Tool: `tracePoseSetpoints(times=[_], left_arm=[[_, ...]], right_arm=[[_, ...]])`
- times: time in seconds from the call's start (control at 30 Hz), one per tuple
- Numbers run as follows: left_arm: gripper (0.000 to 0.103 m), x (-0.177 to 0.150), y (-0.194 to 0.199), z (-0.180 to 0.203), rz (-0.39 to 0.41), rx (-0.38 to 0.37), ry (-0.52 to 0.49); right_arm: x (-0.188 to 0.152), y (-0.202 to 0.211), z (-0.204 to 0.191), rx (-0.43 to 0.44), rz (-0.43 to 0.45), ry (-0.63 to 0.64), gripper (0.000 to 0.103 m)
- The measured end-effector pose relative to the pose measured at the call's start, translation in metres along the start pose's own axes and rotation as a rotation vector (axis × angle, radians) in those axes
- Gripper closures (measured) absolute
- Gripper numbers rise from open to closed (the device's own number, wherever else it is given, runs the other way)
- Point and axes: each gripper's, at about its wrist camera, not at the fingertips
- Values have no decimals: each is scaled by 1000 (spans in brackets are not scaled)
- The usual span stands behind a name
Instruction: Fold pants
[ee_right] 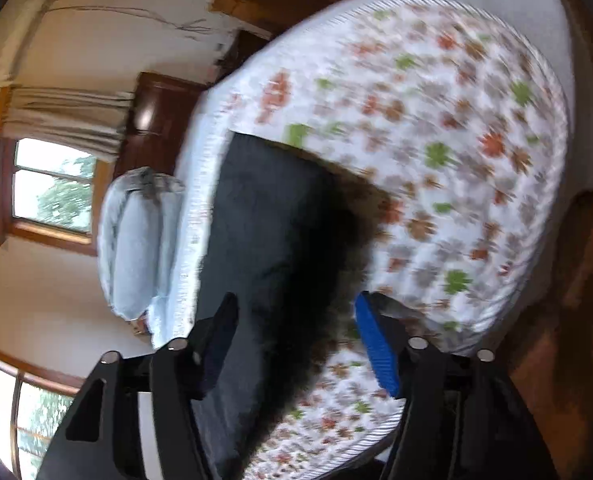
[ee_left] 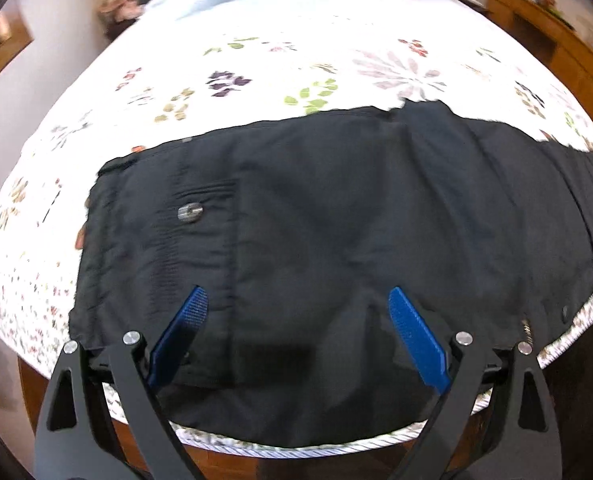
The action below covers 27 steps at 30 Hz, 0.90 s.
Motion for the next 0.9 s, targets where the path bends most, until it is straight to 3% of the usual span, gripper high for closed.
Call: tracePoseSetpoints(times=[0.17,0.33,0.4,0.43,0.5,0.6,0.77,0.9], left_arm=[[11,-8,12,-26,50,-15,117],[7,-16,26,-41,102,-40,174],[7,-17,21,-46,76,-25,182],[7,-19,19,-45,67,-22,182],[7,-21,13,-44,53,-25,188],[7,-22,4,-46,41,-27,195],[6,-21,-6,-42,14,11,158],[5,-20,-8,-39,12,20,144]], right_arm=[[6,-10,-7,-78,-20,-9,41],[12,-23,-11,-47,-4,-15,40],[14,-27,-22,-40,-7,31,56],[14,-29,-24,-47,-10,40,59],[17,-34,-31,-60,-22,62,78],[19,-32,-40,-39,-23,74,87],[12,-23,-92,-97,10,239,90],[-10,-23,-169,-165,49,496,90]])
Point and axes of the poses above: each gripper's, at about its wrist camera, not at the fingertips, and y roughly against the way its jaws point, z to its right, x to its top, and after that the axes turned 8 degrees about -z, right-handed
